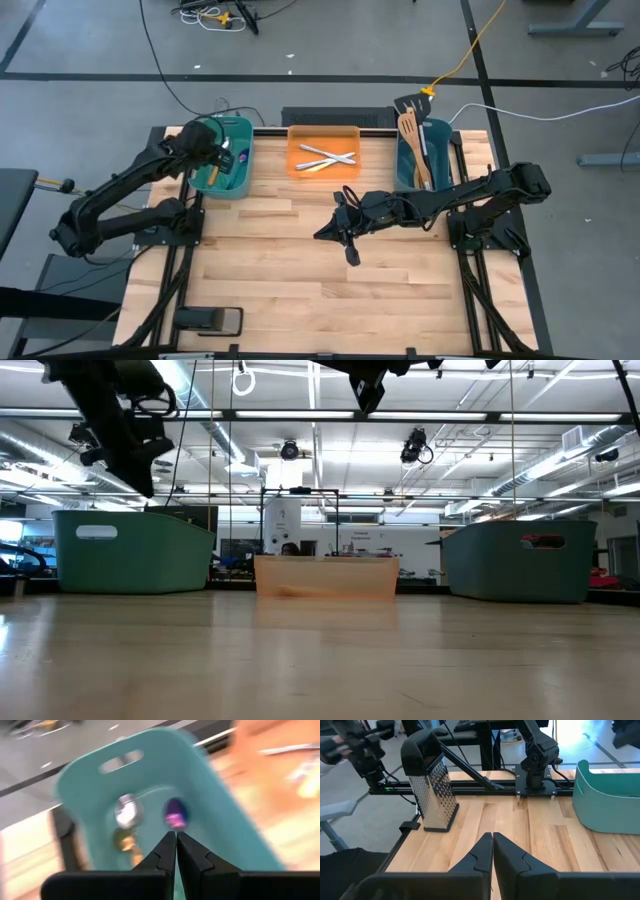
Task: Pick & Place Kitchen Items
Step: Return to Home Position
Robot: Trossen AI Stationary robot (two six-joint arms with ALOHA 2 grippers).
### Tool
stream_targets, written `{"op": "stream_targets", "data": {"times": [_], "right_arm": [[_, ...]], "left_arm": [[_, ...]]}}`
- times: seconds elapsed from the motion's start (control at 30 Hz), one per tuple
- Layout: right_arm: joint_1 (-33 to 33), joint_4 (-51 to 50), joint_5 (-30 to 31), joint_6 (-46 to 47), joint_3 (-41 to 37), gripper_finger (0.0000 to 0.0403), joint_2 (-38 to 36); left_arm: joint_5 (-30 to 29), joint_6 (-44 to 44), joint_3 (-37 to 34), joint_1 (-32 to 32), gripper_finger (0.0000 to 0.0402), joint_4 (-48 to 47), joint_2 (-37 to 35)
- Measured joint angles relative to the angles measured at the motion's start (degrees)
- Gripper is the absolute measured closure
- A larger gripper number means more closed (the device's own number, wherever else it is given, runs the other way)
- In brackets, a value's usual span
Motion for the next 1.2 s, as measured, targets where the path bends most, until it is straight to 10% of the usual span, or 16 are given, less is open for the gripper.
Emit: {"op": "stream_targets", "data": {"times": [0.4, 0.8, 1.2], "right_arm": [[0.2, 2.2, 3.7, -1.9, 0.0, 0.0378, 0.0], [0.6, -1.1, 8.6, -7.9, 0.0, 0.0378, -5.8], [1.2, -13.3, 16.3, -7.3, 0.0, 0.0378, -14.1]], "left_arm": [[13.7, 1.6, 0.0, -13.4, 0.0383, 0.5, -12.7], [15.5, -0.4, -0.1, -29.3, 0.0383, 0.6, -23.8], [15.6, -2.8, -15.4, -40.1, 0.0392, 16.3, -35.4]]}}
